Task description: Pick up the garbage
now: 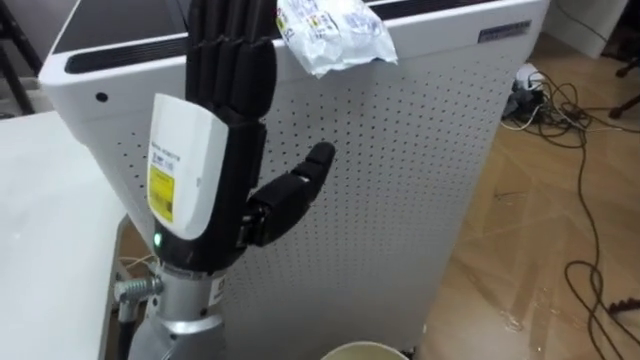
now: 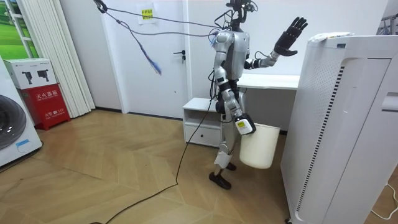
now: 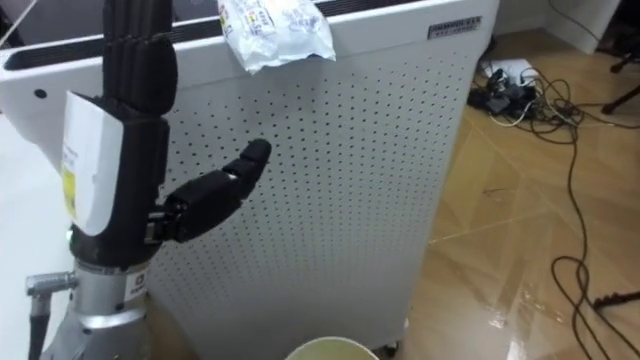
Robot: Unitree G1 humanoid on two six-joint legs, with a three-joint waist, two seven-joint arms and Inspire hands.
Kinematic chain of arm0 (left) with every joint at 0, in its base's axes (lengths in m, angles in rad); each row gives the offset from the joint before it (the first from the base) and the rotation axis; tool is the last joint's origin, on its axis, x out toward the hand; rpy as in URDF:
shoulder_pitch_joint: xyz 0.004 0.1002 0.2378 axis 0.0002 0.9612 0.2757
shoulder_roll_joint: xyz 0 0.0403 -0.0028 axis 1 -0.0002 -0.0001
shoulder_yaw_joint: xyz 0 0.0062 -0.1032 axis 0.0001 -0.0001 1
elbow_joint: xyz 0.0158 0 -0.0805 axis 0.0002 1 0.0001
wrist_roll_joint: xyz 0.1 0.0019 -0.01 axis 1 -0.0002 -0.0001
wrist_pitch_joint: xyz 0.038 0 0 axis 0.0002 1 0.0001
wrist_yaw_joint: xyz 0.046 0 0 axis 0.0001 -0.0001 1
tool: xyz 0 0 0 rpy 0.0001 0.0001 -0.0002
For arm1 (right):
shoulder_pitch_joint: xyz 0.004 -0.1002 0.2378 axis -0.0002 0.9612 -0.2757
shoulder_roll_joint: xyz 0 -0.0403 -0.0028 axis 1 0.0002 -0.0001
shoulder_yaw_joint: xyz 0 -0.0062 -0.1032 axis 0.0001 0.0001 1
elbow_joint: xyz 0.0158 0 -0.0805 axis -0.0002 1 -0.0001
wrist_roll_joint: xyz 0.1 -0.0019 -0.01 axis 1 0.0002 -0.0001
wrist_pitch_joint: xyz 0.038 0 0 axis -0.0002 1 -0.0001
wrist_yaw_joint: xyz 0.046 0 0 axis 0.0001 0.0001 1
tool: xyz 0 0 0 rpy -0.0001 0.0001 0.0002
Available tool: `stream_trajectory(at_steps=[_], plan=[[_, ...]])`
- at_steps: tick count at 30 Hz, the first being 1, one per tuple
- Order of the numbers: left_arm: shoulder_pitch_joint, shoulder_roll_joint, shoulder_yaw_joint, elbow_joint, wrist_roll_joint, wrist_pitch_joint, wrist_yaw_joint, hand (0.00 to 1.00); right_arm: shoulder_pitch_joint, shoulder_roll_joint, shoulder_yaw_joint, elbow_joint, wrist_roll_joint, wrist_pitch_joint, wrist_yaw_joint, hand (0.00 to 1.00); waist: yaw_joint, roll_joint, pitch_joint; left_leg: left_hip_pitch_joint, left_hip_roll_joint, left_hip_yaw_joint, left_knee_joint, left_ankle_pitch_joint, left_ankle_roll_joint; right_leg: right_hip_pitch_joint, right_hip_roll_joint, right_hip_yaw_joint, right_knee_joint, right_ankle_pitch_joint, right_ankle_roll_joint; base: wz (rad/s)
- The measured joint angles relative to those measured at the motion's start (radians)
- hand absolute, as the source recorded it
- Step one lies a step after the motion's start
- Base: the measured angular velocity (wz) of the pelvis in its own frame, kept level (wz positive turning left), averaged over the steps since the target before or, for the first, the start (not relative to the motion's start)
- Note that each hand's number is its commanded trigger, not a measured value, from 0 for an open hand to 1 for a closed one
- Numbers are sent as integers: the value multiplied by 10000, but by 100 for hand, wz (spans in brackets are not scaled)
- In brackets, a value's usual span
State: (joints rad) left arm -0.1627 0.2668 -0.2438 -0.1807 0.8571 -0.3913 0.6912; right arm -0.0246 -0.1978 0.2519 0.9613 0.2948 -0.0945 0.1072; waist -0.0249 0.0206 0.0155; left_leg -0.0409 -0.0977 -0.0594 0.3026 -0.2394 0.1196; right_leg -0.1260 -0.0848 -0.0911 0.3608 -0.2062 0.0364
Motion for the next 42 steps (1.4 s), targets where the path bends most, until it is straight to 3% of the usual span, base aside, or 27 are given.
stream_trajectory(at_steps=[9, 17, 19, 20, 21, 22, 23, 24, 26, 27, 28, 29, 36, 42], plan=[[11, 230, -258, -127, 104, 587, -285, 0, 63, -9, 8, 13, -530, 7, 179, 100, -45, -29, -17, 822, 241, 53, -712, 20, -32, 1036, 368, 76, -1316, 336, -13, -6], [7, 410, -352, -156, 109, 934, -282, 0, 51, 6, 32, -7, -704, 8, 269, 100, -194, -14, -35, 1057, 243, 274, -726, 21, -36, 1469, 335, 153, -1765, 395, -9, -2], [-35, 419, -353, -156, 126, 1106, -283, 0, 49, 7, 52, -43, -715, 8, 274, 100, -240, 0, -43, 1057, 239, 337, -693, 22, -38, 1475, 323, 358, -1776, 397, -13, -4], [-75, 446, -357, -150, 195, 1220, -282, 0, 38, 2, 92, -54, -753, 8, 268, 100, -276, -41, -20, 885, 179, 570, -346, 0, -282, 1611, 226, 699, -1869, 426, -36, 26], [-187, 522, -440, -77, 176, 1269, -306, 0, 58, 15, 119, -67, -783, 12, 248, 100, -395, -294, 101, 110, -15, 968, 955, -196, -764, 1885, -100, 1688, -2164, 472, 28, 42], [-259, 533, -525, -59, 174, 1290, -335, 0, 96, 38, 109, -66, -770, 16, 221, 100, -426, -364, 91, -223, -16, 1019, 757, -203, -794, 1898, -178, 2010, -2211, 498, 73, 70], [-585, 520, -718, -47, 194, 1313, -415, 0, 94, -169, -29, -64, -759, 38, 181, 100, -456, -115, -37, -976, 388, 1143, -86, 446, -556, 1596, -140, 2202, -2031, 406, 202, 42], [-646, 513, -833, -39, 184, 1349, -445, 0, 90, -244, -110, -65, -758, 217, 139, 100, -228, -90, -82, -1031, 416, 1512, -27, 614, -297, 1367, -184, 2126, -1841, 232, 383, 23], [-639, 684, -922, -36, 212, 1488, -443, 0, 74, -152, 14, -70, -849, 331, 150, 100, -15, -95, -78, -908, 447, 1647, -40, 614, -289, 1451, -177, 1572, -1972, 336, 350, -21], [-652, 781, -932, -37, 203, 1628, -448, 13, 99, -148, 20, -161, -1008, 414, 222, 100, 7, -78, -80, -783, 437, 1650, -42, 614, -288, 1594, -163, 1407, -2116, 417, 341, -25], [-674, 805, -923, -37, 201, 1691, -453, 86, 122, -152, 19, -272, -1089, 491, 257, 100, 6, -77, -80, -736, 415, 1652, -53, 614, -288, 1649, -146, 1382, -2128, 422, 346, -29], [-681, 822, -899, -36, 200, 1785, -461, 100, 124, -155, 19, -500, -1144, 631, 289, 100, -7, -39, -87, -644, 406, 1647, -153, 614, -288, 1666, -139, 1393, -2158, 421, 348, -27], [-693, 753, -872, -16, 304, 1920, -490, 100, 163, -242, -9, -781, -1183, 825, 486, 100, -273, 173, -88, -201, 519, 1568, -527, 753, -432, 1784, 29, 1140, -1990, 442, 309, -9], [-693, 697, -843, -16, 594, 2050, -947, 100, 265, -362, -11, -782, -1269, 971, 502, 100, -319, 189, -87, -159, 575, 1555, -653, 836, -537, 1760, 157, 1133, -1898, 467, 216, 0]])
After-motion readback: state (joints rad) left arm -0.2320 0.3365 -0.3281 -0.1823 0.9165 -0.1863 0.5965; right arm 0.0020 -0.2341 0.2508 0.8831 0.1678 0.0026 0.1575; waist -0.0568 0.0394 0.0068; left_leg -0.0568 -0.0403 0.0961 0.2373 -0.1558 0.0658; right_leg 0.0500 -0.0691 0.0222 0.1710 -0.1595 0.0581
